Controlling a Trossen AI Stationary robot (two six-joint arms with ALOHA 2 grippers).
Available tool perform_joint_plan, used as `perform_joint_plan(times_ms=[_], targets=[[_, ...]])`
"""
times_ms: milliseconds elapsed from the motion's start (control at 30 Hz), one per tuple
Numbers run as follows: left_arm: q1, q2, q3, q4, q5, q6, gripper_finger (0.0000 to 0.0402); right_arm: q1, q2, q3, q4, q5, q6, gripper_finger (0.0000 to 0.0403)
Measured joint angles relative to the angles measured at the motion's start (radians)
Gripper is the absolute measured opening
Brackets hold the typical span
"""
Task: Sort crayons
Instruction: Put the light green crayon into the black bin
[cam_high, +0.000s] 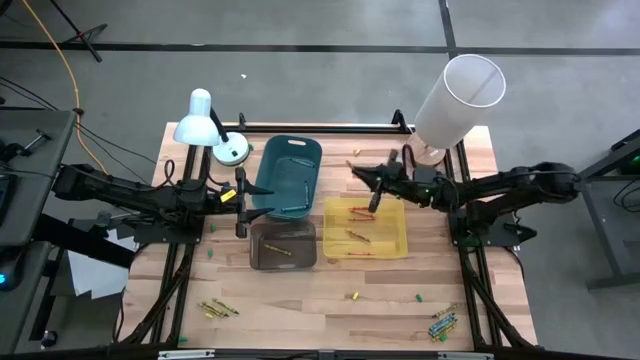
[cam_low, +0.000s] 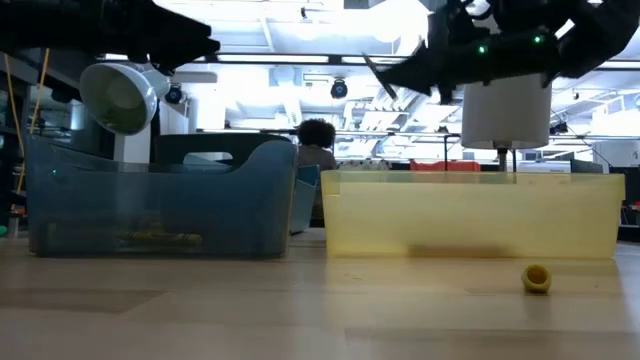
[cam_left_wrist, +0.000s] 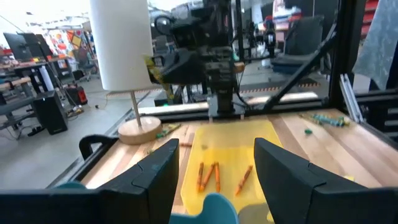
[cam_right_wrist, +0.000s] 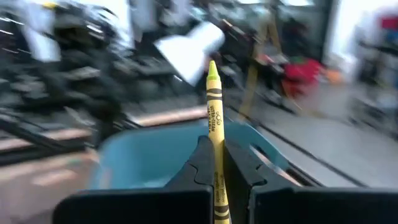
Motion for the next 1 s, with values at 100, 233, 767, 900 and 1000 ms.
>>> perform_joint_plan(times_ms=[100,233,767,900,1000], targets=[[0.0,0.0,0.0,0.015,0.0,0.0,0.0195,0.0,0.068,0.0,0.15,-0.093,-0.016,0.0],[0.0,0.0,0.0,0.014,0.0,0.035,0.0195,-0.001,0.15,0.001,0.326,-0.171,-0.028,0.0],[0.0,0.12,0.0,0.182,-0.074,0.069,0.0195,0.037,0.501,0.401,0.132,-0.416,-0.122,0.0],[0.0,0.18,0.0,0.202,-0.074,0.082,0.0195,0.055,0.603,0.572,0.02,-0.431,-0.141,0.0],[0.0,0.208,0.0,0.231,-0.07,0.078,0.0195,0.059,0.645,0.66,-0.087,-0.431,-0.165,0.0]])
